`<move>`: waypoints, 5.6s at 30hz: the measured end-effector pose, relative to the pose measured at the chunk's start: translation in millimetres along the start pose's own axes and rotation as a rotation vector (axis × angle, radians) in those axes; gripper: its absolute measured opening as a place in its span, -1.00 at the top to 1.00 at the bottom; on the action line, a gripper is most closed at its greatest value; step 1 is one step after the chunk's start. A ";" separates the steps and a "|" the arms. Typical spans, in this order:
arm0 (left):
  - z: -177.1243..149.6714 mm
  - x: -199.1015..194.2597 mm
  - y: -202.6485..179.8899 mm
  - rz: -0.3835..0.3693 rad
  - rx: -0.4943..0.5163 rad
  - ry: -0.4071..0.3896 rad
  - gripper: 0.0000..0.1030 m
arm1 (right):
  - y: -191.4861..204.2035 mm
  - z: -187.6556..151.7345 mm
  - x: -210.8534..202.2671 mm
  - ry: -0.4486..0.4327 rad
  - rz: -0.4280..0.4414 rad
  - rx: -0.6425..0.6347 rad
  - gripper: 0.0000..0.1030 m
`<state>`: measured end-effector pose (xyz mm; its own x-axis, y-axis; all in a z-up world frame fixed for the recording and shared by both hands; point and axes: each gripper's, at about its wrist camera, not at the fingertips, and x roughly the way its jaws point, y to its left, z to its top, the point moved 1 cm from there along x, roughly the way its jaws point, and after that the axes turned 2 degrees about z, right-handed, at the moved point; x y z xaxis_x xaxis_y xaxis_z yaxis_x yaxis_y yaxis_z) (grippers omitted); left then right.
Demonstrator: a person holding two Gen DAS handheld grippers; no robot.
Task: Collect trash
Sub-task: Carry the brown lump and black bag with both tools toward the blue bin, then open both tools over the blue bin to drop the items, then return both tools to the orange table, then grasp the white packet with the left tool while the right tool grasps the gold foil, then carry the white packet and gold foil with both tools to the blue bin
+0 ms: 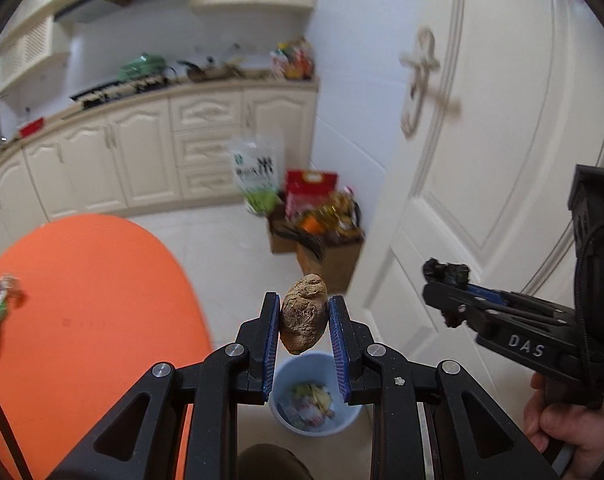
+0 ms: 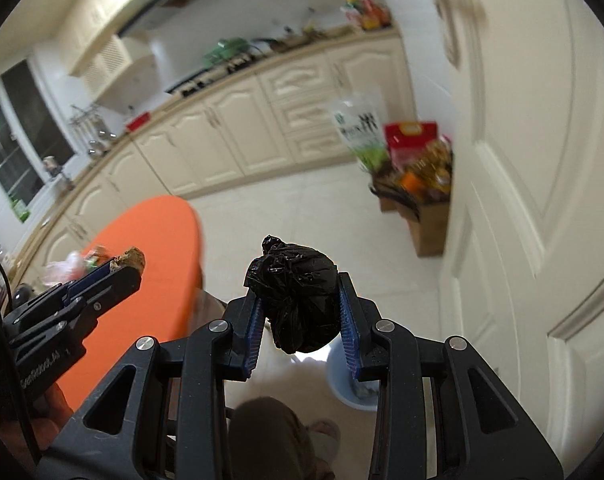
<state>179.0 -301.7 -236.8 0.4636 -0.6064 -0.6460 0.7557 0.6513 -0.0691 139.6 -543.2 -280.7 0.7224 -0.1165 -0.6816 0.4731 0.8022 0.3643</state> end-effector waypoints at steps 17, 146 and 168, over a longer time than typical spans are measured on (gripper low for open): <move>88.2 174.8 -24.9 -0.035 0.054 0.301 0.55 | -85.4 -32.1 100.6 0.186 -0.018 0.169 0.38; -38.1 -80.5 416.3 0.489 -0.602 0.019 0.25 | 415.7 -25.4 245.7 0.262 0.262 -0.524 0.48; -78.5 -198.2 251.7 0.454 -0.438 -0.161 0.27 | 338.7 -31.2 55.0 0.064 0.356 -0.434 0.49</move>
<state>241.0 18.3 -185.8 0.7817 -0.2655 -0.5643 0.2252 0.9640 -0.1415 323.8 -259.6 -214.6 0.7608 0.2300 -0.6068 -0.0547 0.9545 0.2933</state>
